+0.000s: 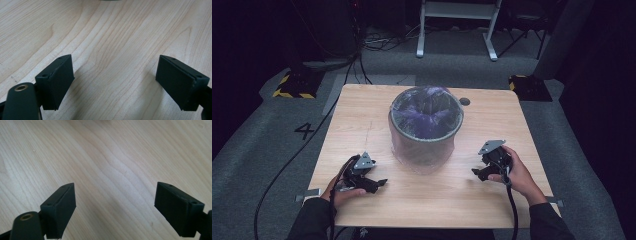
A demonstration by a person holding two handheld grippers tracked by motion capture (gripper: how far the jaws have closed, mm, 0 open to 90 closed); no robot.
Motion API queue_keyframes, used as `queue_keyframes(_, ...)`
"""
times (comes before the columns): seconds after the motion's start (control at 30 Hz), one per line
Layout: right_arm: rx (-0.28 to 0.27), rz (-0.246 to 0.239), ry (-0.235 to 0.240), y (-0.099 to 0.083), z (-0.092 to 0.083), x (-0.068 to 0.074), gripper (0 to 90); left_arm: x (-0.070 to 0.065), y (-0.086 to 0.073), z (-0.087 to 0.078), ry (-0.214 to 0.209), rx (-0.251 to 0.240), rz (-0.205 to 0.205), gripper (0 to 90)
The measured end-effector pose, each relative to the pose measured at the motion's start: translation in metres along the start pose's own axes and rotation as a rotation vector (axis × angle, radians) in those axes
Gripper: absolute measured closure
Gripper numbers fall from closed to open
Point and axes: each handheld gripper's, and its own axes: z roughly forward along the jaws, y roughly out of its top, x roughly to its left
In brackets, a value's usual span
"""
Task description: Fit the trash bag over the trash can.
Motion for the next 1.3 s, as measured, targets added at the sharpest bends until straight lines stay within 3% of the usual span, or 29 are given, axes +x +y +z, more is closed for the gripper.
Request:
queue_keyframes(0.77, -0.060, 0.074, -0.035, -0.054, 0.002, 0.003, 16.6, 0.000, 0.000, 0.000, 0.001, 0.000, 0.000, 14.3)
queue_keyframes(1.03, -0.102, 0.148, -0.039, -0.071, -0.002, 0.000, 16.1, 0.000, 0.000, 0.000, 0.001, 0.001, 0.000, 14.3)
queue_keyframes(1.3, -0.183, 0.250, -0.012, -0.093, -0.004, -0.003, 15.1, 0.000, 0.000, 0.000, 0.001, 0.001, 0.000, 14.3)
